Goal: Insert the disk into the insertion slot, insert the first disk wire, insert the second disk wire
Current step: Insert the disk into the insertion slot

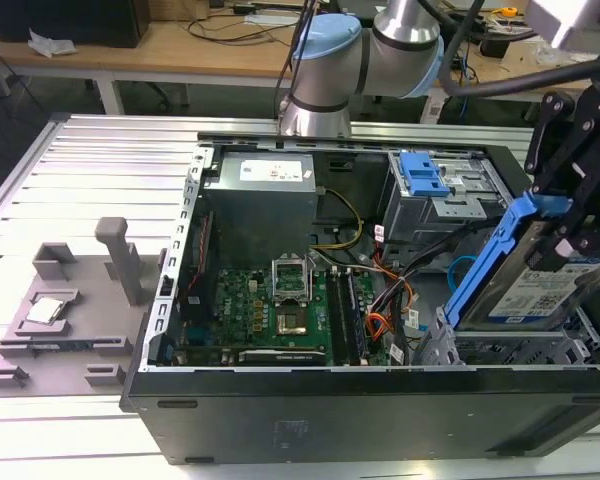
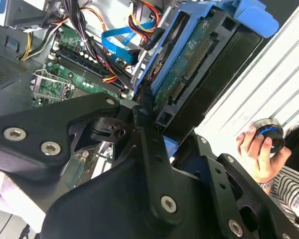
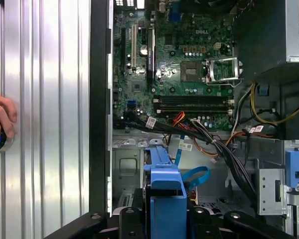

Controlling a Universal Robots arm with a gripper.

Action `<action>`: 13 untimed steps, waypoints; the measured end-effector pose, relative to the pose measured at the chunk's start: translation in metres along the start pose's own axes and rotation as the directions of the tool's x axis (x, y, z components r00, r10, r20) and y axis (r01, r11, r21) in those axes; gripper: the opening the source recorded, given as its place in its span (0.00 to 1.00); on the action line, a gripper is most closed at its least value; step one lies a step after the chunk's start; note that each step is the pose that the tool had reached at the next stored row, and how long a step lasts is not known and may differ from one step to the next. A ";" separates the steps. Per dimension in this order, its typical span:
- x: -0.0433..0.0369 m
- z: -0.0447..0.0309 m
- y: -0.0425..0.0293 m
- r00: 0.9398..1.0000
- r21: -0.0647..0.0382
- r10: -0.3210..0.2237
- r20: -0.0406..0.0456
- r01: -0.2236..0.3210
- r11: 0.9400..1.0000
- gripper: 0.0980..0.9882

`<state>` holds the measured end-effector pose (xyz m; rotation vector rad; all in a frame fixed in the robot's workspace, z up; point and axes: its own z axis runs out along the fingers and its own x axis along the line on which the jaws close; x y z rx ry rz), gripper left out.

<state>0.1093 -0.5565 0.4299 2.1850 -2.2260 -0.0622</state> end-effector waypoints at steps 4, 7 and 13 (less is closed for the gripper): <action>0.0002 0.0122 -0.0005 1.000 0.000 0.000 0.000 0.000 1.000 0.30; 0.0003 0.0207 -0.0009 1.000 0.000 0.000 0.000 0.000 1.000 0.30; 0.0003 0.0244 -0.0011 1.000 0.000 0.000 0.000 0.000 1.000 0.30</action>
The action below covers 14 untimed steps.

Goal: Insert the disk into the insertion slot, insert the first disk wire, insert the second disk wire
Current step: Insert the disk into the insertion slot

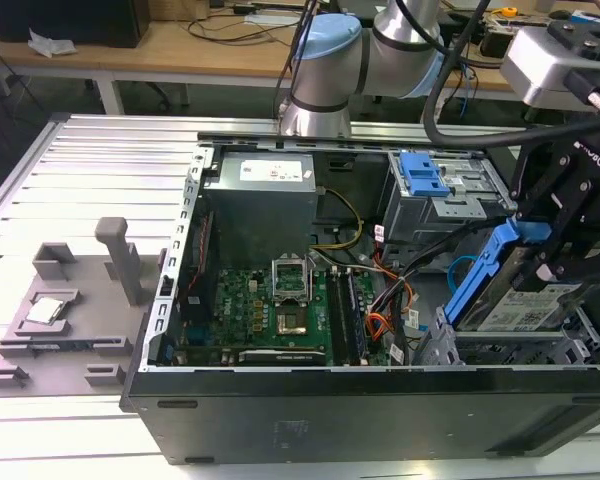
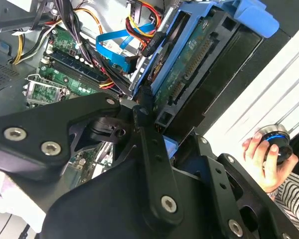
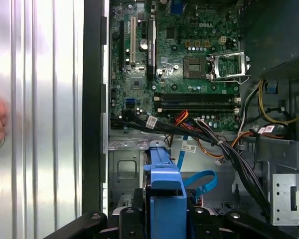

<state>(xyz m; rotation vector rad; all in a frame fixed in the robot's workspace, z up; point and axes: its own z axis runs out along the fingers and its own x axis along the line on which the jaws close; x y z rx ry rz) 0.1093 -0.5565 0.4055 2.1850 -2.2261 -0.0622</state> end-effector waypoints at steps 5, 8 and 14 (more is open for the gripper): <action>0.0000 0.0008 0.0000 1.000 0.000 0.000 0.000 0.000 1.000 0.38; 0.0000 0.0014 0.0000 1.000 0.000 0.000 0.000 0.000 1.000 0.38; 0.0000 0.0024 -0.0001 1.000 0.000 0.000 0.000 0.000 1.000 0.15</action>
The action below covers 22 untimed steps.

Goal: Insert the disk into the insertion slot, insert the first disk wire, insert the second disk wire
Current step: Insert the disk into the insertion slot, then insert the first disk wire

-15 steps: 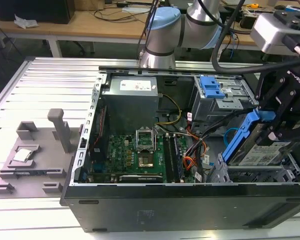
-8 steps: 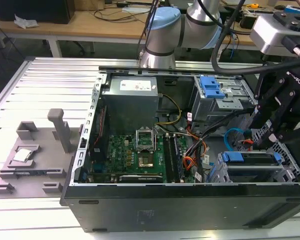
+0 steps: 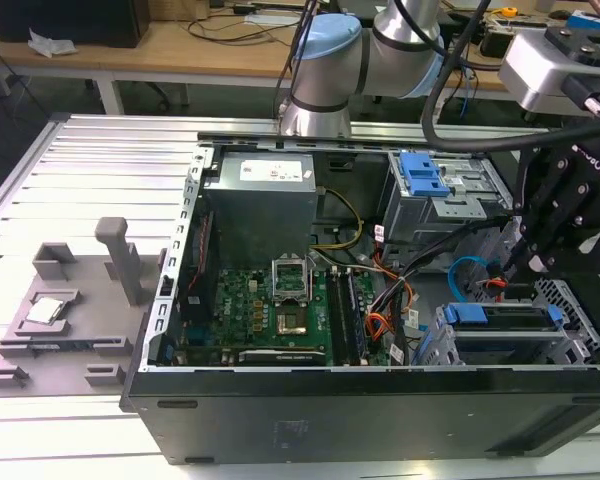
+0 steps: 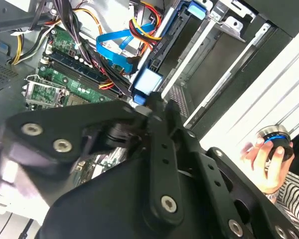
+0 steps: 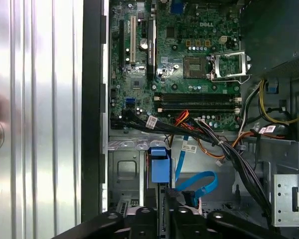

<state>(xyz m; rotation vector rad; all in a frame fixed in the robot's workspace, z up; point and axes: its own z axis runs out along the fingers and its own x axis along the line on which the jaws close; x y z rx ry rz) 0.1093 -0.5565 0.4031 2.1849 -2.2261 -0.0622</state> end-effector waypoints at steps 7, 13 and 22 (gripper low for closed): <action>0.0000 0.0013 -0.0001 1.000 0.000 0.000 0.000 0.000 1.000 0.01; 0.0000 0.0025 -0.0001 1.000 0.000 0.000 0.000 0.000 1.000 0.01; -0.0022 0.0019 -0.0238 1.000 -0.007 0.000 0.000 0.000 1.000 0.01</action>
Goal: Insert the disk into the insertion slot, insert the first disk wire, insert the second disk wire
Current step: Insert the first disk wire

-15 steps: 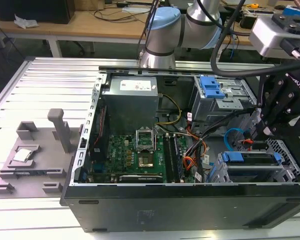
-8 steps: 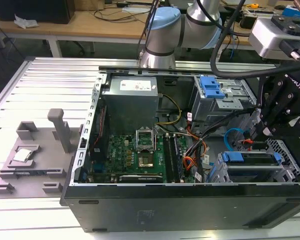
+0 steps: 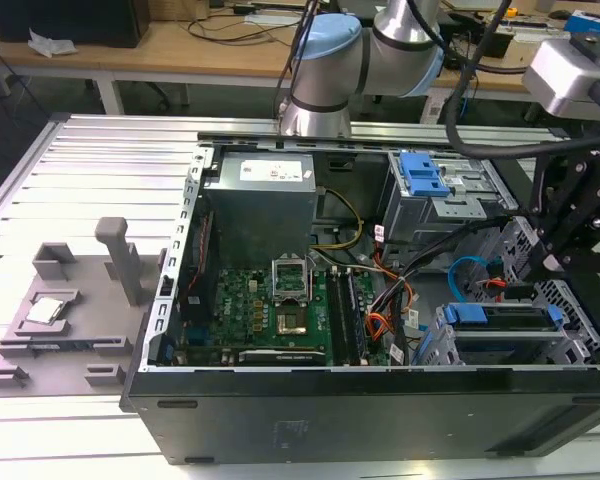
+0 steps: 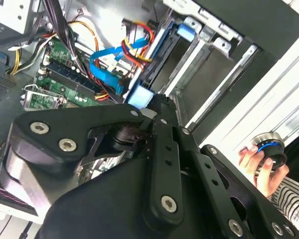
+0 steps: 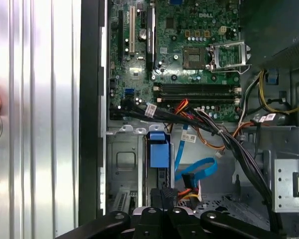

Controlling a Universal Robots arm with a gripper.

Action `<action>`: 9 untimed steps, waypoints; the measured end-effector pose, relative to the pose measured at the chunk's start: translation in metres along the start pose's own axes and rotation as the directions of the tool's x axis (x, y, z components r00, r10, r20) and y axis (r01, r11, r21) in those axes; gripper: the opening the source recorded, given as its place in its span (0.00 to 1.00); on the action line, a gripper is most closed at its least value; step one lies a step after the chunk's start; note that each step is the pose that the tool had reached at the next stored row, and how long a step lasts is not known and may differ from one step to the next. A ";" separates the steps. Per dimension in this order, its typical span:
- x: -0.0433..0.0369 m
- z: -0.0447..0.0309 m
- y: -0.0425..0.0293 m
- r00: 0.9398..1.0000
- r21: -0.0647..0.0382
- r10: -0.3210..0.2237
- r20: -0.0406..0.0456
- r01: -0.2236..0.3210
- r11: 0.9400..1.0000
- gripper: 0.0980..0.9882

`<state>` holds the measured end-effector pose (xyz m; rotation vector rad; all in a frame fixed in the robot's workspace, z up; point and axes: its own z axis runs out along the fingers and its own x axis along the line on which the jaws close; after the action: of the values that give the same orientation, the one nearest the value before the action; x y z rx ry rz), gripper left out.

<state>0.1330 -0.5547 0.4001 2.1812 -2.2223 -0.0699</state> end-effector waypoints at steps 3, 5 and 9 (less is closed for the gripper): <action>-0.0029 -0.0007 -0.0163 1.000 -0.004 0.000 0.000 0.000 1.000 0.01; -0.0037 -0.0009 -0.0245 1.000 -0.008 0.000 0.000 0.000 1.000 0.01; -0.0037 0.0001 -0.0283 1.000 -0.008 0.000 0.000 0.000 1.000 0.01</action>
<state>0.1613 -0.5516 0.3986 2.1766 -2.2179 -0.0786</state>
